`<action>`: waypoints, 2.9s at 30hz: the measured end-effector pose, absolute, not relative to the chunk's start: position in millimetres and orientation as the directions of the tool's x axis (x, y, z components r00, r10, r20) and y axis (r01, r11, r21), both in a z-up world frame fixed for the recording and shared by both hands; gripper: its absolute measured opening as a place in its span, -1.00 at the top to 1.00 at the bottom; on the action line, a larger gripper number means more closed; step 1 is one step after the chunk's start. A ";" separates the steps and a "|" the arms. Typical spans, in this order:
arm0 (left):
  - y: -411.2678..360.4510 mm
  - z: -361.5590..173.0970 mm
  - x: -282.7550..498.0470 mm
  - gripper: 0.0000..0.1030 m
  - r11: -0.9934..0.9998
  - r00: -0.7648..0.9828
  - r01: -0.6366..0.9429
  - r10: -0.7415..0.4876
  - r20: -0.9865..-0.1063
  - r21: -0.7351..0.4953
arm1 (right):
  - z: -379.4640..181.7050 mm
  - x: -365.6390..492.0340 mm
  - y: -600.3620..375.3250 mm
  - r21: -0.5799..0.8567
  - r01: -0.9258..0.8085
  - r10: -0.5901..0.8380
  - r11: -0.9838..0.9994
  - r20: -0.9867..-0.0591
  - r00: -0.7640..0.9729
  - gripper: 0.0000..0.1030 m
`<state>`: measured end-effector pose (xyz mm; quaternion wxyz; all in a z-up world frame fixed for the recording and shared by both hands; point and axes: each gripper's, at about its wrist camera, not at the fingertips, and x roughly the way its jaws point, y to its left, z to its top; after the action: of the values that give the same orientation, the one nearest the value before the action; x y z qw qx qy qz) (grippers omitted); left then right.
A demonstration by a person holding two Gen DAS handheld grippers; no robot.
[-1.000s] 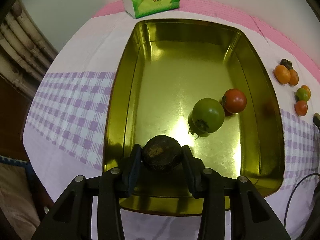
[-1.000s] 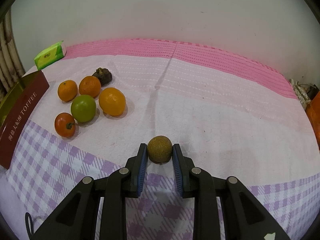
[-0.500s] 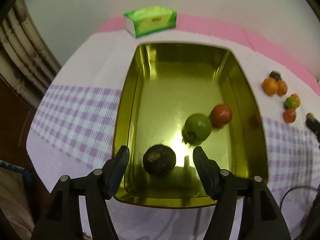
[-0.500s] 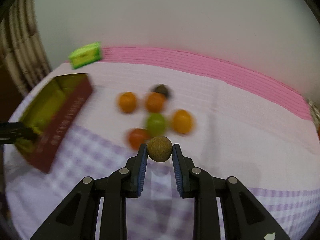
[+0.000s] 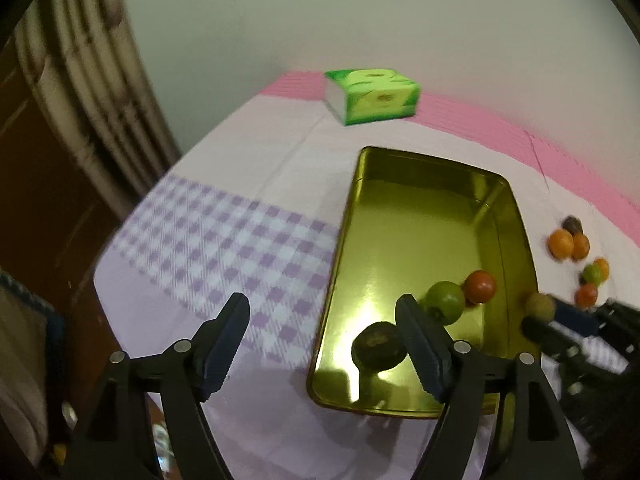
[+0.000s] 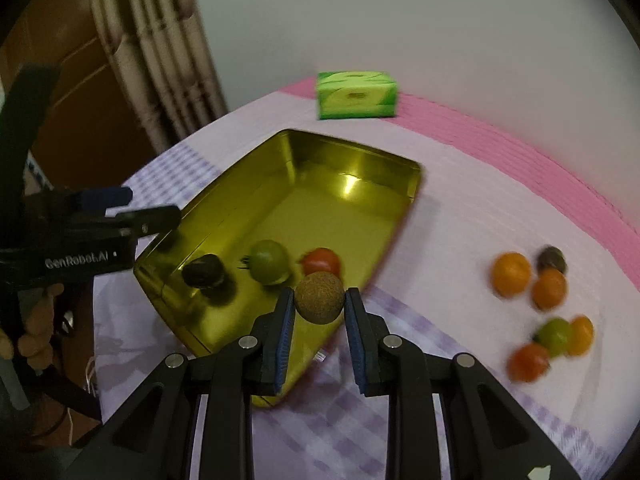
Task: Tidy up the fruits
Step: 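Carry the brown kiwi into the tray with the right gripper and release it, then grasp the orange with the right gripper while the left grasps the red tomato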
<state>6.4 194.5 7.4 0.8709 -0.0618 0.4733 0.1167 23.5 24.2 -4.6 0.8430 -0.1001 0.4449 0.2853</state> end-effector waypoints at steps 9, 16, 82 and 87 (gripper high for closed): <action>206.7 -3.8 6.7 -0.48 0.946 0.488 -0.316 0.101 -0.867 -0.068 | -30.1 36.6 54.8 0.053 -0.603 0.356 0.796 -0.847 0.395 0.54; 211.0 -6.9 7.2 -0.48 0.939 0.478 -0.334 0.094 -0.873 -0.082 | -36.0 42.4 56.7 0.051 -0.599 0.347 0.799 -0.853 0.390 0.53; -77.1 -31.6 75.5 -0.48 0.954 0.419 0.277 -0.225 -0.880 -0.112 | -56.1 35.6 -254.8 -0.053 0.062 -0.081 0.997 -0.764 0.640 0.41; -93.0 -50.6 90.7 -0.48 0.951 0.380 0.289 -0.215 -0.900 -0.106 | -58.4 37.5 -261.6 -0.024 0.085 -0.072 0.996 -0.774 0.629 0.41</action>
<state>90.7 -93.0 -50.6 0.8299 0.0344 0.5358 -0.1520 37.5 -261.6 -58.4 0.9026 0.0076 0.4283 -0.0436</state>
